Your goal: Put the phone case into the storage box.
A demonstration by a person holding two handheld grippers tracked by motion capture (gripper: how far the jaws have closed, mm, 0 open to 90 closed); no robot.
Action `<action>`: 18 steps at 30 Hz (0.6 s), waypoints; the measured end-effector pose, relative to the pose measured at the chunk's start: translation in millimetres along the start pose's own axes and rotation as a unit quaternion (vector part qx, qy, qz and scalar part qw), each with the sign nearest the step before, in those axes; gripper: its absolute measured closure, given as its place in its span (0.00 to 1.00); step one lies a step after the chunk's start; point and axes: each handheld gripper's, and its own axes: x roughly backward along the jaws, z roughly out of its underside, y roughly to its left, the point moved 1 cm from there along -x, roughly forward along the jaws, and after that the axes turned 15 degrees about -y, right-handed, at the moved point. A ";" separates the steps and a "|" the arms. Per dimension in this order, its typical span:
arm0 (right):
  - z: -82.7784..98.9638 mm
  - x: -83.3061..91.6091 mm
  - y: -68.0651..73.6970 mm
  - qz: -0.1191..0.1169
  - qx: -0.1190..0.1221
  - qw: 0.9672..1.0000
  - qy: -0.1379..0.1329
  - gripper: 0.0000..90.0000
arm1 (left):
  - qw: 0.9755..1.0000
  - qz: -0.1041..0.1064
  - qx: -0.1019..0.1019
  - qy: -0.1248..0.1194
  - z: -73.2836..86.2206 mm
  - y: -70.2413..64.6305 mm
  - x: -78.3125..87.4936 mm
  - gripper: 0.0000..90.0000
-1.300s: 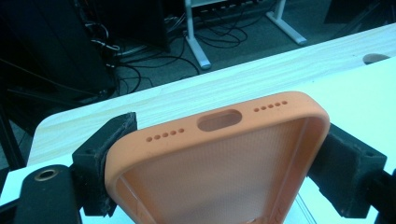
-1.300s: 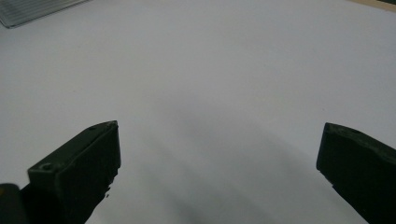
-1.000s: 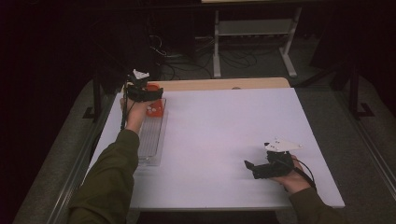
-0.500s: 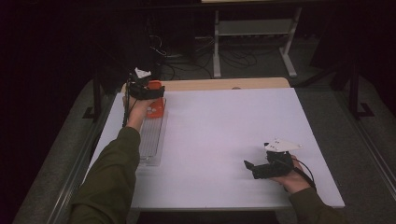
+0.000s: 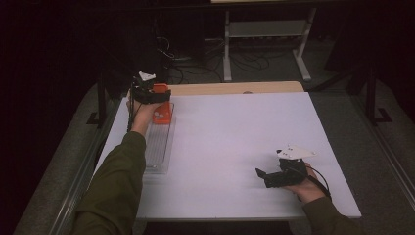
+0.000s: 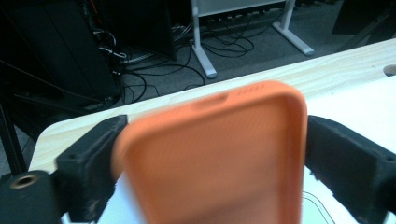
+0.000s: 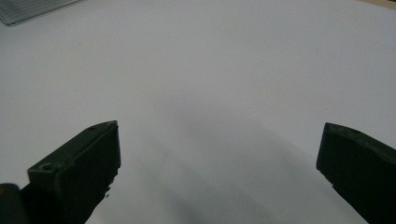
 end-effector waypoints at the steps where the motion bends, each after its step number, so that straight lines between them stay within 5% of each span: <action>1: 0.1 -0.1 -0.3 0.000 0.002 1.000 -0.001 0.00 | 1.000 0.002 -0.010 0.009 -0.7 2.3 1.2 0.04; 7: 0.2 -0.1 -0.2 0.000 0.000 1.000 -0.001 0.00 | 1.000 0.007 0.002 0.000 -5.6 3.6 3.7 0.02; 18: -0.2 0.2 0.2 0.000 0.004 1.000 -0.003 0.00 | 0.999 0.031 -0.018 0.018 -13.4 8.2 16.8 0.01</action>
